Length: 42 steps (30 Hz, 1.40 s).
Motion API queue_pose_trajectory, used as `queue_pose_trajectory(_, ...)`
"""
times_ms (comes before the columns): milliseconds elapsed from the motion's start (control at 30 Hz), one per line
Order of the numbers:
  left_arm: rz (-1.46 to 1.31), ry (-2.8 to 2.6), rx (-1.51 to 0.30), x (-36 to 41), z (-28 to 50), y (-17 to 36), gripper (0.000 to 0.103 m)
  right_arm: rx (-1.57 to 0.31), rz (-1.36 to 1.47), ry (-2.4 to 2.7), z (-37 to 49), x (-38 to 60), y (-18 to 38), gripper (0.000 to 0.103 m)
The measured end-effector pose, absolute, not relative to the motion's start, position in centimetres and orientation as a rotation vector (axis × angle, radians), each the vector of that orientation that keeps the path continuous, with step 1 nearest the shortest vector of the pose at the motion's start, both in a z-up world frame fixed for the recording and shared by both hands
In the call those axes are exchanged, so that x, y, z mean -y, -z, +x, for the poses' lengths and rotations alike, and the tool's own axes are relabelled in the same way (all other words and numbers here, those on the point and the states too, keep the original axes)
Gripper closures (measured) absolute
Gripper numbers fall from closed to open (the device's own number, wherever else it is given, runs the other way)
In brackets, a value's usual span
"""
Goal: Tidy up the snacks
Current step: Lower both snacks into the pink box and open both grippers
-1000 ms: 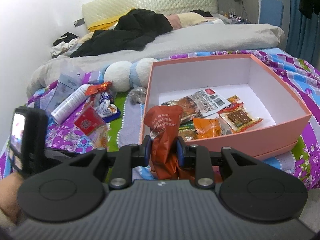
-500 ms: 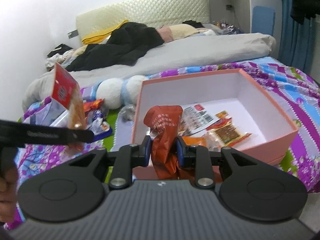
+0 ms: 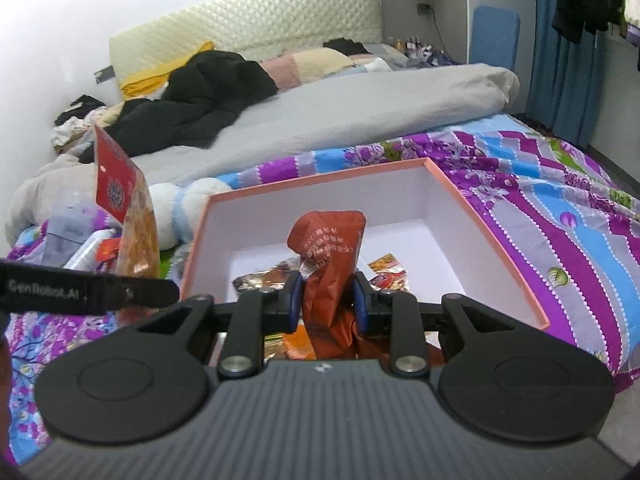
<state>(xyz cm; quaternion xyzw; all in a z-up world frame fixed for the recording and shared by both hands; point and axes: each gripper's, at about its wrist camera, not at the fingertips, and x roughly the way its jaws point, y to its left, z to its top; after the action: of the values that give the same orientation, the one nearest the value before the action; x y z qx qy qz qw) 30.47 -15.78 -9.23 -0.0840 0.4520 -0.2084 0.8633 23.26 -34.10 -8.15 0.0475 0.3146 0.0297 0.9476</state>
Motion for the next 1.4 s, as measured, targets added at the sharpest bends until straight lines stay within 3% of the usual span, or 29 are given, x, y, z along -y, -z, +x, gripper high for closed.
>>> queue_pose_trajectory(533,-0.187,0.455,-1.041,16.5,35.8,15.2,0.057,-0.771,0.121,-0.039,28.9,35.1,14.3,0.071)
queue_pose_trajectory(600,-0.168,0.442,-1.033,16.7,36.1,15.2,0.05,-0.777,0.132,-0.044,29.3,35.3,14.6,0.071)
queue_pose_trajectory(667,-0.178,0.442,-1.036,16.9,36.5,15.1,0.027,-0.775,0.146,-0.051,29.4,35.6,14.6,0.07)
queue_pose_trajectory(700,-0.18,0.446,-1.033,17.0,36.3,14.9,0.024,-0.778,0.15,-0.054,29.4,35.7,14.5,0.064)
queue_pose_trajectory(733,-0.179,0.451,-1.016,17.1,36.1,14.6,0.024,-0.782,0.154,-0.059,29.5,35.7,14.4,0.053)
queue_pose_trajectory(800,-0.176,0.448,-0.989,17.0,35.5,13.8,0.024,-0.774,0.155,-0.06,29.2,35.8,14.1,0.045)
queue_pose_trajectory(1400,-0.168,0.354,-0.781,12.0,24.1,4.3,0.021,-0.583,0.149,-0.138,21.0,32.9,6.7,0.045)
